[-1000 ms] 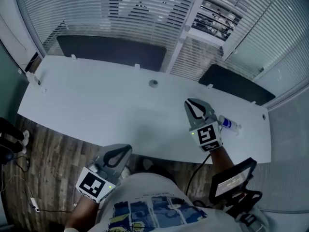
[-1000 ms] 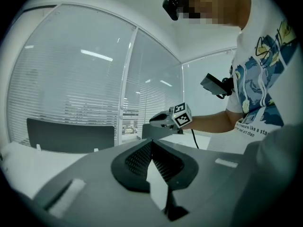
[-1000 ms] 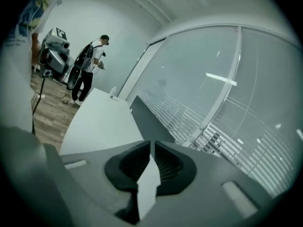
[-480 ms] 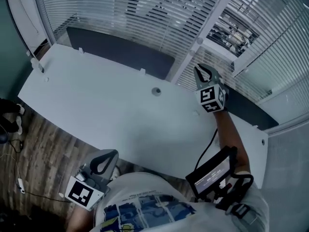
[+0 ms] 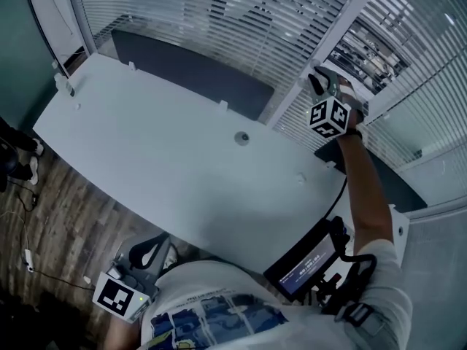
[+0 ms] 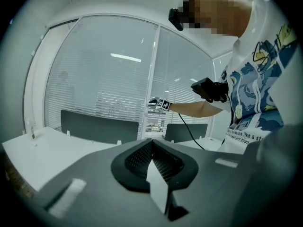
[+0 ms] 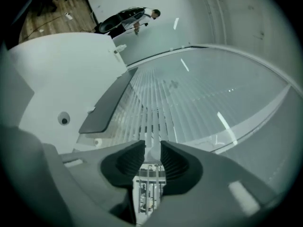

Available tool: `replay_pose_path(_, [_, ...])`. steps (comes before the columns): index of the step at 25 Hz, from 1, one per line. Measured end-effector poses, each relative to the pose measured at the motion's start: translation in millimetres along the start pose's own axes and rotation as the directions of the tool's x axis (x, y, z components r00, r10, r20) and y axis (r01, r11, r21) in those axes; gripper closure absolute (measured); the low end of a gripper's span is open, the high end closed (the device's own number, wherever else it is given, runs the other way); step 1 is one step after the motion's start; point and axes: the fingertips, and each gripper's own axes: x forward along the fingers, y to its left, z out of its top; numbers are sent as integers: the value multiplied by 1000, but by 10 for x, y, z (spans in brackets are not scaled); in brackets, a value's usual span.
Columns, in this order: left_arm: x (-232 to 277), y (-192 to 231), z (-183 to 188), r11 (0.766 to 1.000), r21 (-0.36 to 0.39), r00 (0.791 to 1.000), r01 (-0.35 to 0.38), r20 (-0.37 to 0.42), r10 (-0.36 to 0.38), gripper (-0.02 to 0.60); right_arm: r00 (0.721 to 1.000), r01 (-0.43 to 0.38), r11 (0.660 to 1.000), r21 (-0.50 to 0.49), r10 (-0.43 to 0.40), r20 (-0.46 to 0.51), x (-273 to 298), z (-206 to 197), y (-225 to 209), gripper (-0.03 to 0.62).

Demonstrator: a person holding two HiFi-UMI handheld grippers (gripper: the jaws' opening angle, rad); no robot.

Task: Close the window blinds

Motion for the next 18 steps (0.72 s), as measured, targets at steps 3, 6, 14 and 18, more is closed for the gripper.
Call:
replay_pose_path(3, [-18, -20, -30, 1000, -19, 1000, -17, -13, 16, 575, 1000, -5, 991, -133, 1, -28, 151, -95, -46, 489])
replay_pose_path(6, [-18, -28, -36, 999, -28, 999, -26, -28, 25, 575, 999, -15, 983, -185, 6, -48, 253, -175, -88, 468])
replay_pose_path(14, [14, 6, -82, 999, -26, 999, -32, -43, 31, 575, 998, -41, 945, -324, 24, -56, 444, -207, -36, 465])
replay_pose_path(18, [36, 35, -102, 999, -21, 998, -49, -41, 48, 575, 999, -35, 946, -322, 22, -44, 461, -223, -27, 471])
